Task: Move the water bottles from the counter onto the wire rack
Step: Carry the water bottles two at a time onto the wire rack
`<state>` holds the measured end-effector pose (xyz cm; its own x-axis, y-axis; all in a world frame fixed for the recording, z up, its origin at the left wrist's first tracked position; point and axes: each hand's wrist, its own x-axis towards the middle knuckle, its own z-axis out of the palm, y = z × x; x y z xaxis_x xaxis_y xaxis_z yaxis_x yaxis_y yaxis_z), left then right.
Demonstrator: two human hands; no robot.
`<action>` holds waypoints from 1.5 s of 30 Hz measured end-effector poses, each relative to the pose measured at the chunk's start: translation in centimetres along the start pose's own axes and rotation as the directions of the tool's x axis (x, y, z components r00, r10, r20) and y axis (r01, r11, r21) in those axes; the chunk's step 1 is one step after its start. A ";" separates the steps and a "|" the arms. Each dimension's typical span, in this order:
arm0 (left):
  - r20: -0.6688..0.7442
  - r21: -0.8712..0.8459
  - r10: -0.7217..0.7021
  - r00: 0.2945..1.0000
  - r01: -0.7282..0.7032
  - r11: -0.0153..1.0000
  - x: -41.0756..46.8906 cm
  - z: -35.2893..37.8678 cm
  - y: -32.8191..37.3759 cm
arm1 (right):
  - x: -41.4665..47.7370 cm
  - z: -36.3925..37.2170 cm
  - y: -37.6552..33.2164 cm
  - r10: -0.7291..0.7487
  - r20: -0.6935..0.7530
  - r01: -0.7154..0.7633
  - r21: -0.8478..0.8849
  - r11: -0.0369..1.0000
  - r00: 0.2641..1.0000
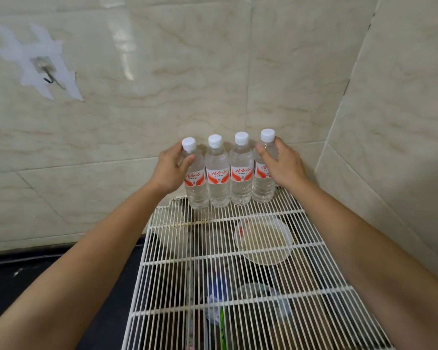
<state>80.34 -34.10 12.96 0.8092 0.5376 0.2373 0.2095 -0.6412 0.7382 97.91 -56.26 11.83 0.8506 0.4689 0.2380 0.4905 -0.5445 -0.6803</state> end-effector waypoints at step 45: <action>-0.651 0.549 -0.308 0.693 0.711 0.440 -61.5 -50.0 -31.7 | -47.2 45.7 -51.1 -0.760 0.478 0.846 0.062 0.530 0.441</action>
<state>-3.52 -19.42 6.51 0.1391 0.9270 0.3484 0.9685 -0.2007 0.1474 24.00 -18.79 3.69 -0.0880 0.9528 0.2907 0.9677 0.1509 -0.2019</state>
